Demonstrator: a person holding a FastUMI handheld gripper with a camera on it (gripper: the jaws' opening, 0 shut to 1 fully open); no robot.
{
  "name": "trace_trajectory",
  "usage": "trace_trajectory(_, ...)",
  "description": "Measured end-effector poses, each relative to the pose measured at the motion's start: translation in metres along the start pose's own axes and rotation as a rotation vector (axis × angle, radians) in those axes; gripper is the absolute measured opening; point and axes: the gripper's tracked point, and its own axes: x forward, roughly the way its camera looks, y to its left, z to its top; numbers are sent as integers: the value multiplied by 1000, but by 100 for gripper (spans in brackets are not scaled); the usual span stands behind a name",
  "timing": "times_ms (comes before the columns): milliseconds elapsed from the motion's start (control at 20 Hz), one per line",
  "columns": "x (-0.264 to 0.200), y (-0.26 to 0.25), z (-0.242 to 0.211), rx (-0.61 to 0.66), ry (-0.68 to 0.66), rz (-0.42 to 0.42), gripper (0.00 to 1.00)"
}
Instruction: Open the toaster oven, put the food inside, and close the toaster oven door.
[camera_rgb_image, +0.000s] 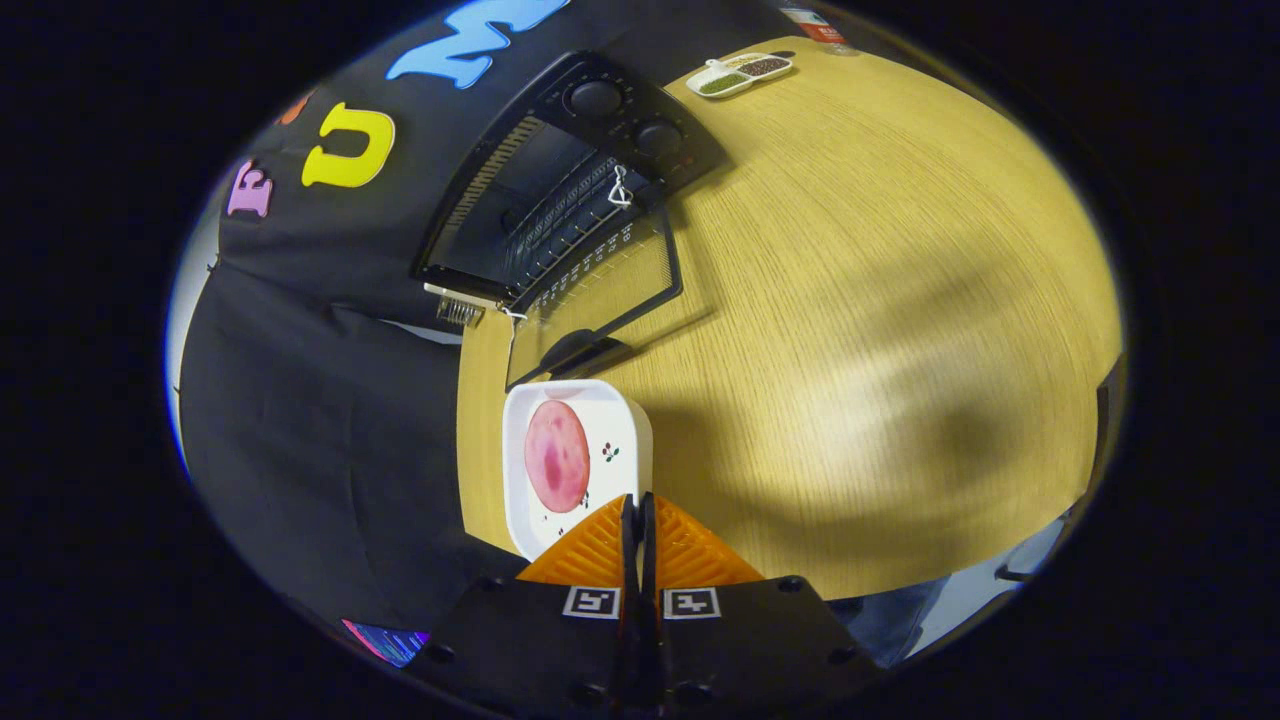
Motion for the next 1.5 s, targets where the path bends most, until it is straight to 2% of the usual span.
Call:
trace_trajectory(400,14,38,-2,152,-196,23,2)
trace_trajectory(700,26,58,19,282,-345,49,2)
trace_trajectory(900,40,67,35,341,-405,39,2)
trace_trajectory(1150,67,85,61,449,-439,73,2)
trace_trajectory(1350,83,90,83,506,-493,51,2)
trace_trajectory(1500,98,98,102,566,-514,72,2)
